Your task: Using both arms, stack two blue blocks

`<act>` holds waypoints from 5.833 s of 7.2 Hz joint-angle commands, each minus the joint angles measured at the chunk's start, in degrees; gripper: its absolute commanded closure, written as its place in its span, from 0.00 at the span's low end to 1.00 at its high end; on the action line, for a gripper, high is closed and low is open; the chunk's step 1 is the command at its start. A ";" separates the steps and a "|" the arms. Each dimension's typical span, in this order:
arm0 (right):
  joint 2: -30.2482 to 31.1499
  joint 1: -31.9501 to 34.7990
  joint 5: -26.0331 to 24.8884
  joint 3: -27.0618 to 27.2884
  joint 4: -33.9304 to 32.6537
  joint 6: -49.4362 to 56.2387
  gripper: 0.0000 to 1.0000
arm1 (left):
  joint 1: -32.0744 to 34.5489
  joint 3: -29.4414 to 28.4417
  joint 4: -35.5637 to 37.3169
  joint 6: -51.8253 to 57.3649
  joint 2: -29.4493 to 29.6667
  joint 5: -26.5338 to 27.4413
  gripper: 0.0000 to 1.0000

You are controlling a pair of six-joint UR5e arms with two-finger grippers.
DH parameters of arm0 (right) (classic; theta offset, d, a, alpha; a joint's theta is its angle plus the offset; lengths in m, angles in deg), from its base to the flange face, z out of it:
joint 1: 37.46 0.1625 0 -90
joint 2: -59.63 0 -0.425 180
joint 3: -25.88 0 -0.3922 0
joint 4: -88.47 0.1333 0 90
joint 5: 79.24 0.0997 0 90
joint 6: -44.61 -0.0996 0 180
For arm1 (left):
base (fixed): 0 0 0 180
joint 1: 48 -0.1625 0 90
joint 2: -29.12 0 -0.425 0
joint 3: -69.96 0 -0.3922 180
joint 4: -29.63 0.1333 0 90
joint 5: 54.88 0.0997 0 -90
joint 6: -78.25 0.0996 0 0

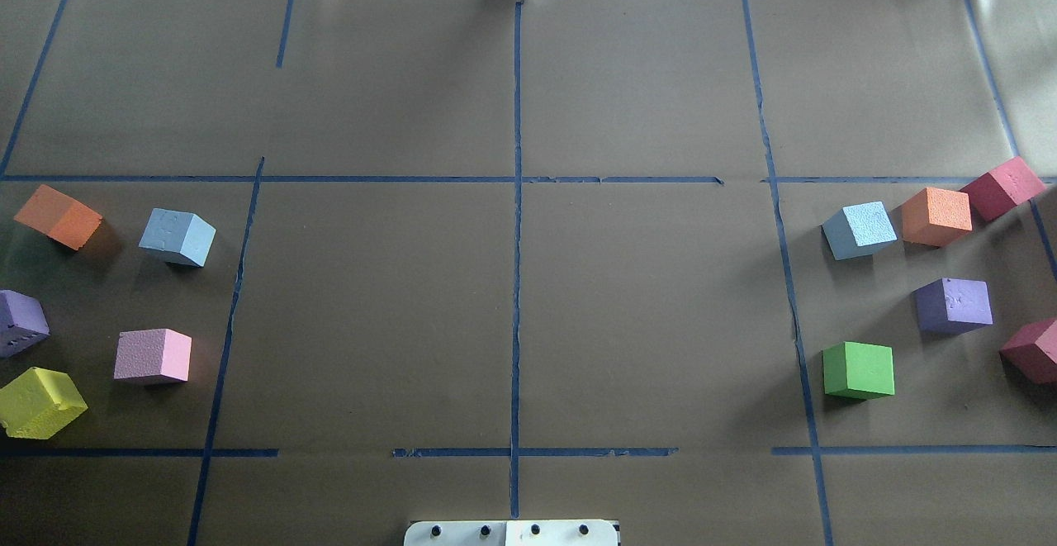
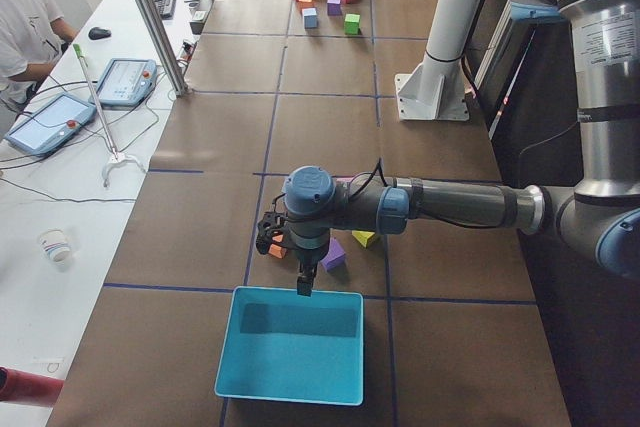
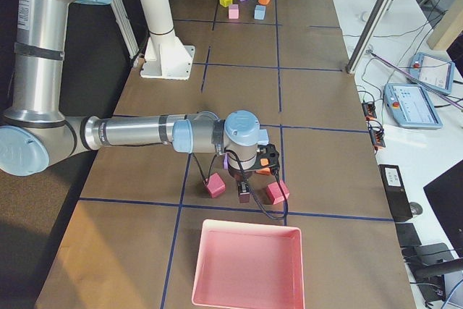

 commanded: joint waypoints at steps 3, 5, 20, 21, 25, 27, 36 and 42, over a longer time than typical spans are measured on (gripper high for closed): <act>-3.32 -7.07 0.30 0.71 0.21 -2.34 0.00 | -0.18 0.36 0.17 0.00 -0.01 -0.04 0.00; -12.44 -15.42 -0.05 0.53 0.39 -14.69 0.00 | -0.18 0.09 0.18 0.00 -0.09 0.04 0.00; -17.05 -37.25 -10.69 -11.41 19.10 -38.75 0.02 | -0.26 0.09 0.18 0.00 -0.71 -0.04 0.00; -18.71 -37.69 -10.69 -13.95 19.37 -38.66 0.07 | -0.26 0.09 0.18 0.00 -0.71 -0.04 0.00; -20.56 -37.96 -10.43 -11.96 19.11 -42.14 1.00 | -0.26 -0.26 0.18 0.00 -0.71 -0.04 0.00; -33.41 -43.71 -11.73 -12.21 12.82 -57.82 1.00 | -0.26 -0.26 0.18 0.00 -0.71 -0.04 0.00; -63.64 -57.99 -21.06 -33.48 10.74 -81.19 0.01 | -0.26 0.00 0.18 0.00 -1.06 -0.04 0.00; -60.06 -43.64 -11.43 -21.49 0.53 -65.82 0.00 | -0.44 0.62 -2.27 -0.53 2.06 0.22 0.00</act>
